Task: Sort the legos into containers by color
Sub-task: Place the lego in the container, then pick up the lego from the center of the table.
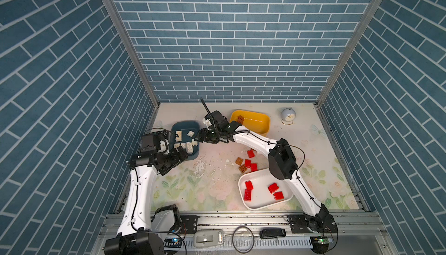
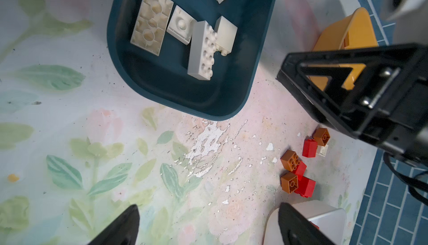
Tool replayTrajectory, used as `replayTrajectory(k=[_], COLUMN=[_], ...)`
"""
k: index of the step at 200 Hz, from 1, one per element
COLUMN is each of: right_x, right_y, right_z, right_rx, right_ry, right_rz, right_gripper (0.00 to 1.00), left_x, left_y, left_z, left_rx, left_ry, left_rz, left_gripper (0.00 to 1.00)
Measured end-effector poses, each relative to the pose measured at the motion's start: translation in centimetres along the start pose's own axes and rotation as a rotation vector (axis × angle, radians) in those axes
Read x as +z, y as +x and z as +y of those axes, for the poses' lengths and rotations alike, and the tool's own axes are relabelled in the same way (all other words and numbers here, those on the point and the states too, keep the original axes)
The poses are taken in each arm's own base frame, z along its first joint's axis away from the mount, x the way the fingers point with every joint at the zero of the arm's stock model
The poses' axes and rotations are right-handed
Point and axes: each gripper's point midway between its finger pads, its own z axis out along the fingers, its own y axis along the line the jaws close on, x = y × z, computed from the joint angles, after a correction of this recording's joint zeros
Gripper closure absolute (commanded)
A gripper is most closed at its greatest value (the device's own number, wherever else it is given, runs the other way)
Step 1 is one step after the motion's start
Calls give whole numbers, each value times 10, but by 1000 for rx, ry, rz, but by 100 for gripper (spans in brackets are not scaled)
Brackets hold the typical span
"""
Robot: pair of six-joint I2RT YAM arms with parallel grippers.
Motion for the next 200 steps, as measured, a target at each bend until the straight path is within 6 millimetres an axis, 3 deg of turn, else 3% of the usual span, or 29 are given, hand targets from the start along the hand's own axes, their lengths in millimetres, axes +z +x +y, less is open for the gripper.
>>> replayTrajectory(k=[48,76,133,162,200], right_x=[-105,-138,-140,-134,-116], right_y=[18,46,113,121,113], right_z=[-38,-69,-139,-144,-140], right_rx=[-12,-48,-182,-292,-393], right_ry=[213,359,553,543,500], right_rz=[-10,50,278,317,295], right_gripper=[31,32,34,36,45], left_x=[7,11,15,15,15], left_y=[1,5,9,9,9], left_z=[-7,-7,-7,-8,-8], left_rx=[-18,-30,-38,-38,-37], left_ry=[56,70,79,82,82], left_rz=[15,26,40,42,42], left_gripper=[5,5,5,5,5])
